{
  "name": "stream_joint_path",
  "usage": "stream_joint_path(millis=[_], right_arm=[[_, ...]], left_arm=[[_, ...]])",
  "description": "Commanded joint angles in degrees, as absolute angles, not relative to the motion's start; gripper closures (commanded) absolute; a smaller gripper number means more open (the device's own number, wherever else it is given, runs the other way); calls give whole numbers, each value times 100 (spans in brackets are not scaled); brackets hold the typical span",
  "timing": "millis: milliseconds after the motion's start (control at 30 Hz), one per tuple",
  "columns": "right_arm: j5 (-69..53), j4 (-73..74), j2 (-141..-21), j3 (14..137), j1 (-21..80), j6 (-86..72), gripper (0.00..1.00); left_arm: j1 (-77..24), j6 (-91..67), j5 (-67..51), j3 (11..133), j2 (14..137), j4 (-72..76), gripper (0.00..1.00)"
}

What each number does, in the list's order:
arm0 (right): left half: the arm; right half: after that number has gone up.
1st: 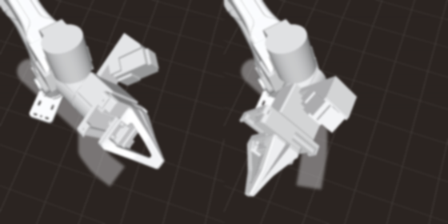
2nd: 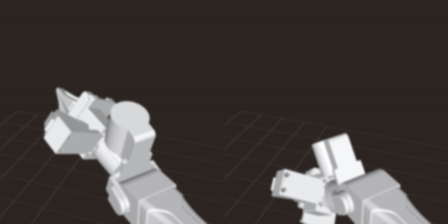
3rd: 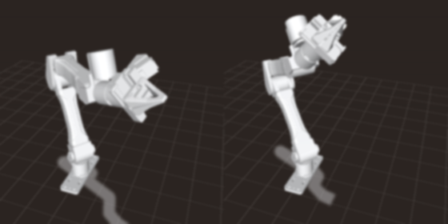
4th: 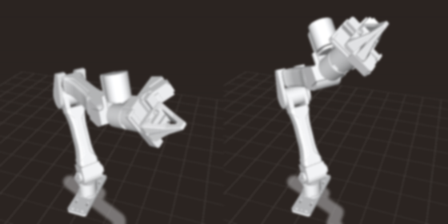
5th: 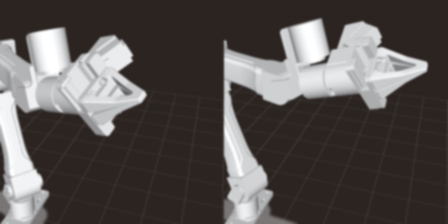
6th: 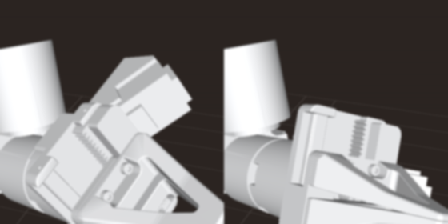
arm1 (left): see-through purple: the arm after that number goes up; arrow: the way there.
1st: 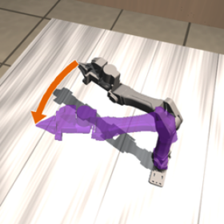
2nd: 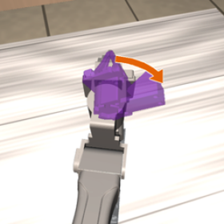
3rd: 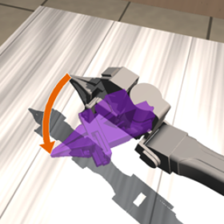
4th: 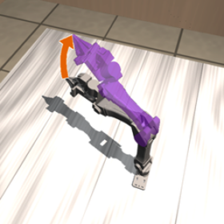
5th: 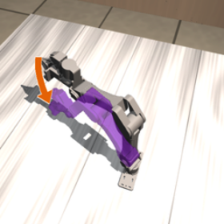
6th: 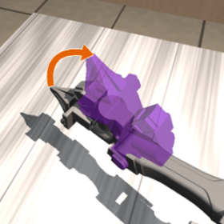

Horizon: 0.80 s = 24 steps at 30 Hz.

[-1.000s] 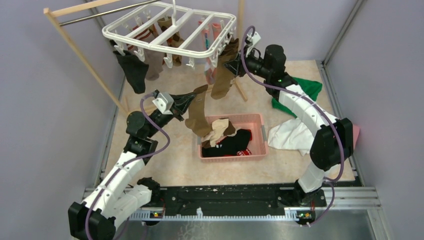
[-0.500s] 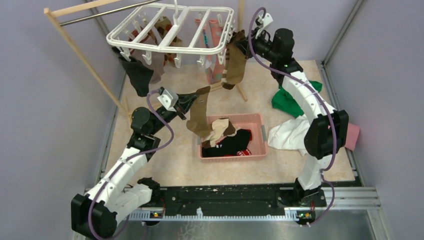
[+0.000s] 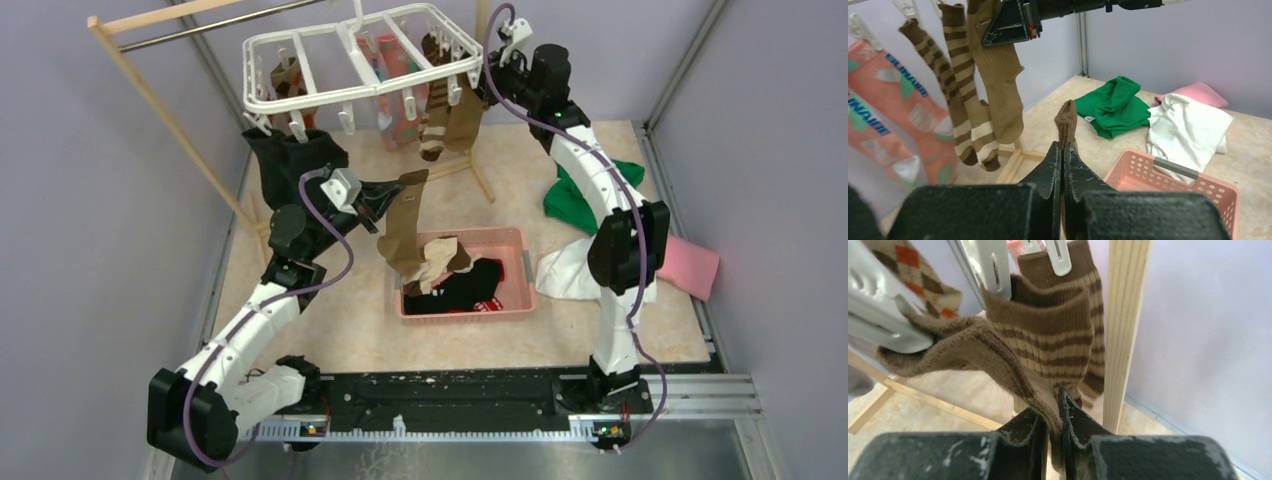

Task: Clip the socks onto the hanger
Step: Open the clamp at the hanger.

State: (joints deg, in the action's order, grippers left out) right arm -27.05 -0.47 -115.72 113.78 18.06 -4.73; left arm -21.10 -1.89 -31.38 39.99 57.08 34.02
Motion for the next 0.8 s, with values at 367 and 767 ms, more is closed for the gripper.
stream_joint_path(millis=[367, 767], right_arm=[[-3282, -748, -11194, 11273, 1437, -1341, 49], [-4657, -1040, -10119, 10514, 914, -904, 29]], left_arm=[[-2098, -802, -3521, 4703, 6982, 4835, 100], [-2097, -787, -4019, 5269, 7844, 5209, 100]])
